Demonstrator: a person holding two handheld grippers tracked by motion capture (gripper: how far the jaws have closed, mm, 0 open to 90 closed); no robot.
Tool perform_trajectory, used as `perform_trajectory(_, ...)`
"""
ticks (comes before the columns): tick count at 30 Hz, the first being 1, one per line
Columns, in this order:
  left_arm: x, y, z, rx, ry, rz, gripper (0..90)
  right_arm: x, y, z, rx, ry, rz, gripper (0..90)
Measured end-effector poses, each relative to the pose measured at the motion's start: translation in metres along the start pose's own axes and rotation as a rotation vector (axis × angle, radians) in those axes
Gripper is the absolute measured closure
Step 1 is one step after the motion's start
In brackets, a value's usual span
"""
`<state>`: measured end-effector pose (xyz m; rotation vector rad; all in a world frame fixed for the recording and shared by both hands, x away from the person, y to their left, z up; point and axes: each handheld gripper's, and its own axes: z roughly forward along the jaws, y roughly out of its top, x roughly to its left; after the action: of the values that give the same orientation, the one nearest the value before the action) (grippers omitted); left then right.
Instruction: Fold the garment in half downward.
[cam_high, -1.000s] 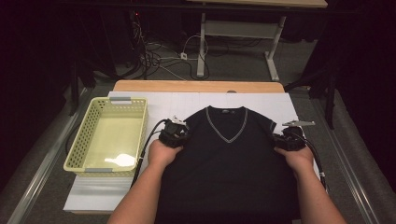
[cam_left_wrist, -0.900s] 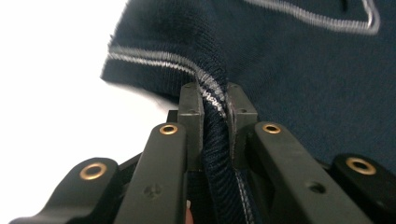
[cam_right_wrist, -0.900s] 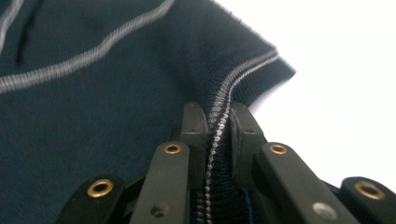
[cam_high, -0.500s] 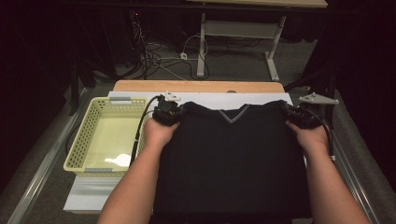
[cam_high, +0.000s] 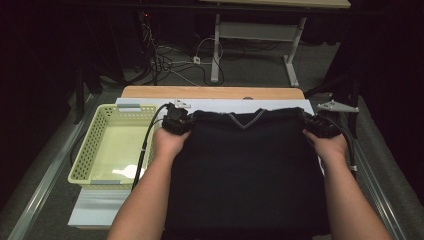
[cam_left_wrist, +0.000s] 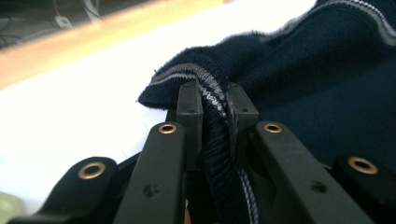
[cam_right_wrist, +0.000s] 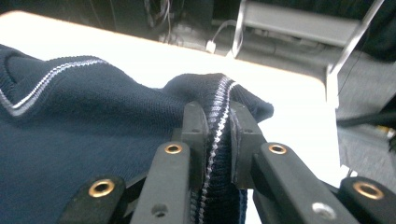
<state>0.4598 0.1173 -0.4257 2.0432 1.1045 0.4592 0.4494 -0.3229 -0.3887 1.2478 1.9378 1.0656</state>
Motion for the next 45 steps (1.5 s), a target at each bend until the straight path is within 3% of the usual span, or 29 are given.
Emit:
perform_trajectory(3,-0.004,-0.009,0.006,0.036,-0.012,0.010,77.0,-0.001,-0.021,0.008,0.038,0.006,0.016,80.4)
perform_trajectory(7,-0.007,-0.011,0.004,0.025,-0.023,0.019,77.1,-0.002,-0.035,0.010,0.051,0.009,0.022,80.4)
perform_trajectory(10,-0.007,-0.007,-0.005,0.000,-0.017,0.013,77.0,-0.002,-0.035,0.006,0.051,0.008,0.019,80.3)
perform_trajectory(12,-0.007,-0.003,-0.014,-0.020,-0.018,0.004,76.8,-0.001,-0.032,0.001,0.041,0.007,0.016,80.3)
perform_trajectory(16,-0.015,0.002,-0.032,-0.041,-0.026,0.027,76.9,0.004,-0.023,-0.015,0.018,0.004,-0.006,80.4)
perform_trajectory(22,-0.028,0.000,-0.056,-0.065,-0.043,0.063,76.9,0.012,-0.017,-0.042,-0.015,0.006,-0.039,80.4)
perform_trajectory(25,-0.034,-0.005,-0.068,-0.088,-0.059,0.061,76.8,0.017,-0.020,-0.056,-0.031,0.007,-0.048,80.2)
perform_trajectory(29,-0.046,-0.029,-0.081,-0.121,-0.092,0.067,76.8,0.026,-0.033,-0.077,-0.073,0.031,-0.046,80.0)
perform_trajectory(33,-0.068,-0.073,-0.091,-0.180,-0.128,0.100,76.8,0.041,-0.059,-0.097,-0.091,0.052,-0.067,80.0)
perform_trajectory(37,-0.078,-0.110,-0.097,-0.185,-0.148,0.098,76.8,0.055,-0.090,-0.117,-0.120,0.073,-0.089,80.0)
perform_trajectory(39,-0.082,-0.123,-0.104,-0.200,-0.171,0.073,76.7,0.061,-0.104,-0.128,-0.131,0.090,-0.079,80.0)
perform_trajectory(42,-0.092,-0.135,-0.116,-0.216,-0.181,0.099,76.7,0.068,-0.122,-0.144,-0.133,0.096,-0.083,80.0)
perform_trajectory(45,-0.100,-0.145,-0.124,-0.202,-0.201,0.122,76.6,0.072,-0.137,-0.159,-0.146,0.099,-0.069,79.8)
